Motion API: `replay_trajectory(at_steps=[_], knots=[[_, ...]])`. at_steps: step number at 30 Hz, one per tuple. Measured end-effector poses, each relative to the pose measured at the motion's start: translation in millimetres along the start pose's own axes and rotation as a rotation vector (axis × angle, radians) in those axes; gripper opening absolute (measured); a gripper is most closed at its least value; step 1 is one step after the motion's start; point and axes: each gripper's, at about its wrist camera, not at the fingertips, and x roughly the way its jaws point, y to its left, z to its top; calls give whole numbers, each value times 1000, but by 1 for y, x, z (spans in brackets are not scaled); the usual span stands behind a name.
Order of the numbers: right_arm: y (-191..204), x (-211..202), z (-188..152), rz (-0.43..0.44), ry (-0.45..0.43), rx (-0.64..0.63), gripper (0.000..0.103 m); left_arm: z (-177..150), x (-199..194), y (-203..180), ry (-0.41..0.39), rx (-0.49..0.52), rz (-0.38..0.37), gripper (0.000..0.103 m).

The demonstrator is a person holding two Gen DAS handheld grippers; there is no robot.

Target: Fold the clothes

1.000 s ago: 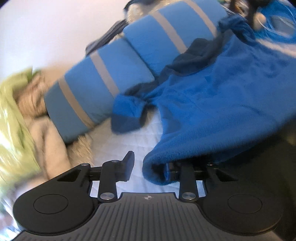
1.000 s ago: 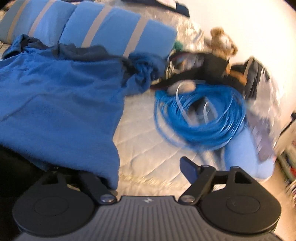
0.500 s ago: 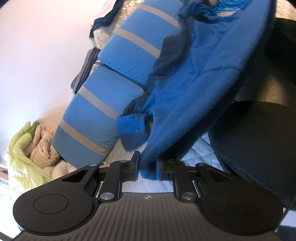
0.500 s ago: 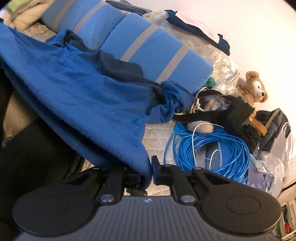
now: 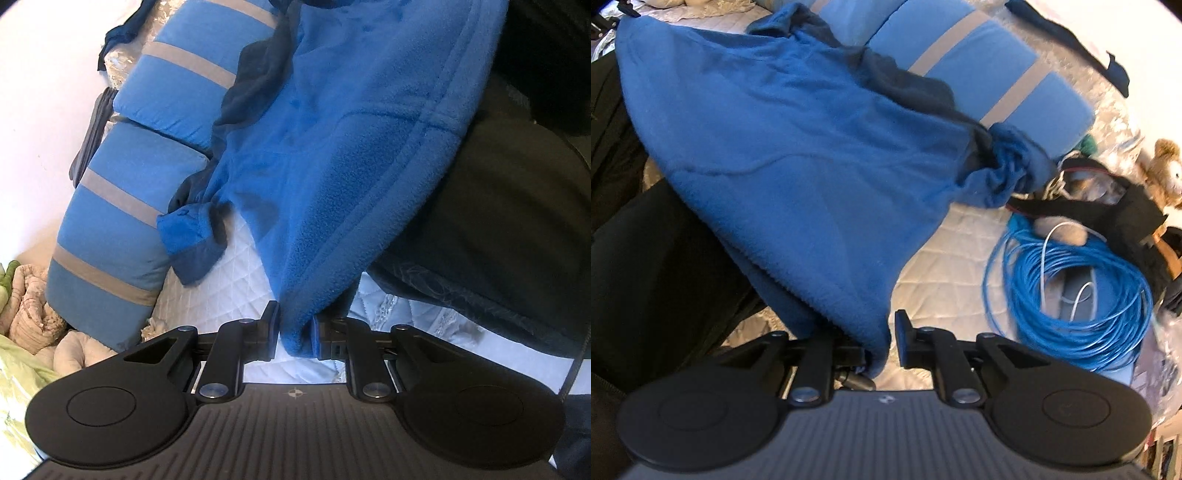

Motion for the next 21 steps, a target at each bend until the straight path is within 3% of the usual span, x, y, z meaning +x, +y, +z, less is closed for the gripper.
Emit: replay_trajectory(at_steps=[3, 4, 6, 10, 14, 21], knots=[[4, 0, -5, -9, -2, -4, 46, -1, -3, 4, -8, -31, 10, 19], [5, -1, -6, -15, -4, -8, 51, -1, -5, 5, -5, -34, 18, 26], [9, -3, -7, -55, -12, -26, 73, 0, -10, 3, 11, -35, 41, 39], [5, -9, -9, -81, -12, -16, 86, -7, -18, 2, 62, -43, 47, 61], [-8, -18, -11, -21, 1, 48, 96, -18, -34, 15, 86, -134, 26, 63], [-46, -43, -10, 170, -40, 250, 103, -27, -79, 82, 15, -486, -85, 63]])
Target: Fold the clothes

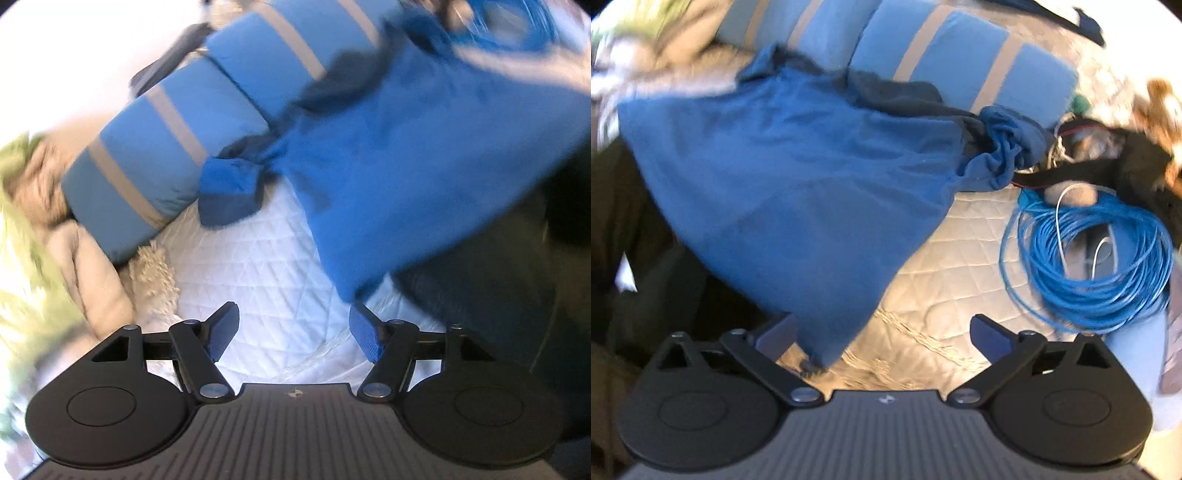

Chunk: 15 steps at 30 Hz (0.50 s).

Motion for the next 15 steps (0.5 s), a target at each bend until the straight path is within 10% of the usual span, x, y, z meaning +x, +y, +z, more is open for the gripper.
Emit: replay_trajectory(at_steps=[15], knots=[[-83, -54, 108, 64, -130, 399, 103, 81, -91, 115, -243, -437, -101, 76]])
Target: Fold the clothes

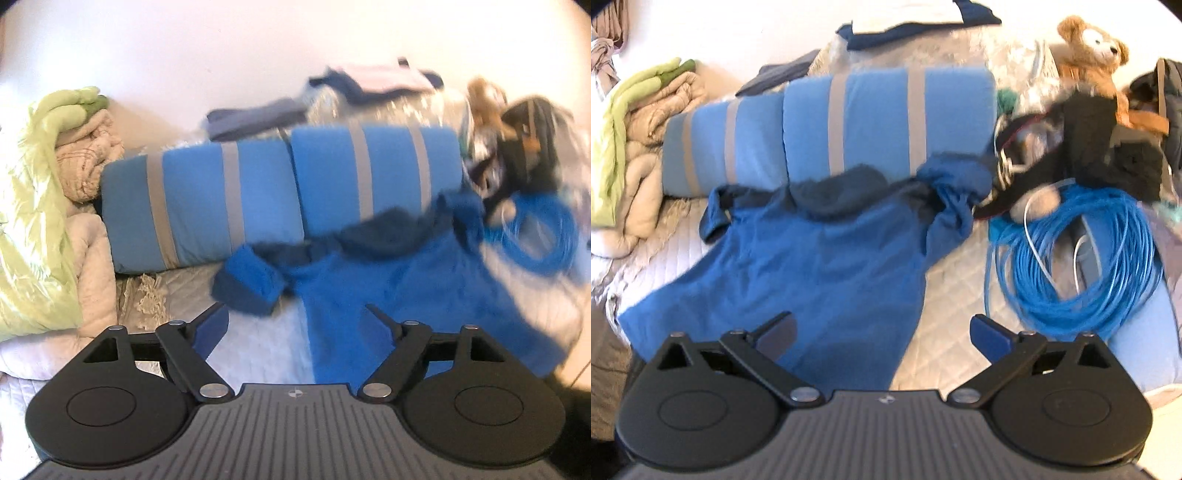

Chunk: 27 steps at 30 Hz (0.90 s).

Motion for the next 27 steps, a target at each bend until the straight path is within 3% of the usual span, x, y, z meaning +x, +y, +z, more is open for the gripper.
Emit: replay_trajectory(at_steps=[9, 12, 16, 19, 21, 27], knots=[[38, -38, 83, 25, -96, -79, 103, 64, -58, 20, -122, -40, 21, 77], [49, -53, 109, 5, -123, -99, 103, 85, -77, 24, -136, -46, -4, 77], [56, -76, 140, 46, -176, -82, 103, 105, -104, 24, -194, -48, -19, 78], [47, -98, 159, 168, -198, 31, 103, 117, -121, 21, -235, -41, -11, 78], [44, -114, 169, 176, -236, 64, 103, 121, -128, 19, -244, -38, -13, 78], [43, -142, 178, 135, -329, 7, 103, 122, -118, 18, -229, -50, -21, 78]])
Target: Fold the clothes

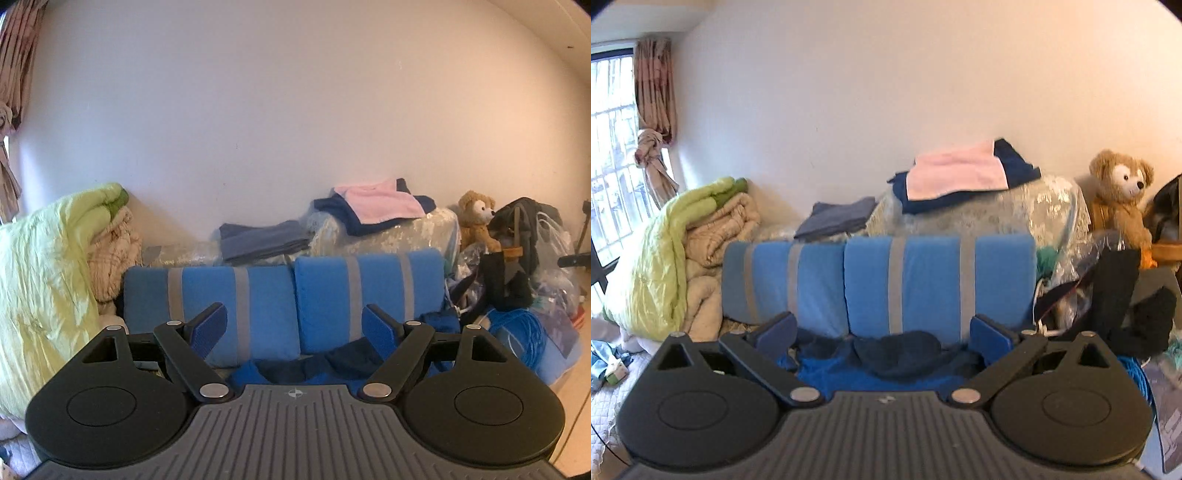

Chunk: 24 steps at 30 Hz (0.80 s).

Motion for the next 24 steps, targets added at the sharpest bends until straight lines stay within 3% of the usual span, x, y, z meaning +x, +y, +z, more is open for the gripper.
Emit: replay_trajectory(at_steps=[13, 24], knots=[[-40, 71, -39, -99, 163, 24, 103, -35, 91, 12, 208, -55, -54, 78], [-64, 123, -54, -158, 171, 52, 103, -43, 154, 6, 226, -68, -47, 78]])
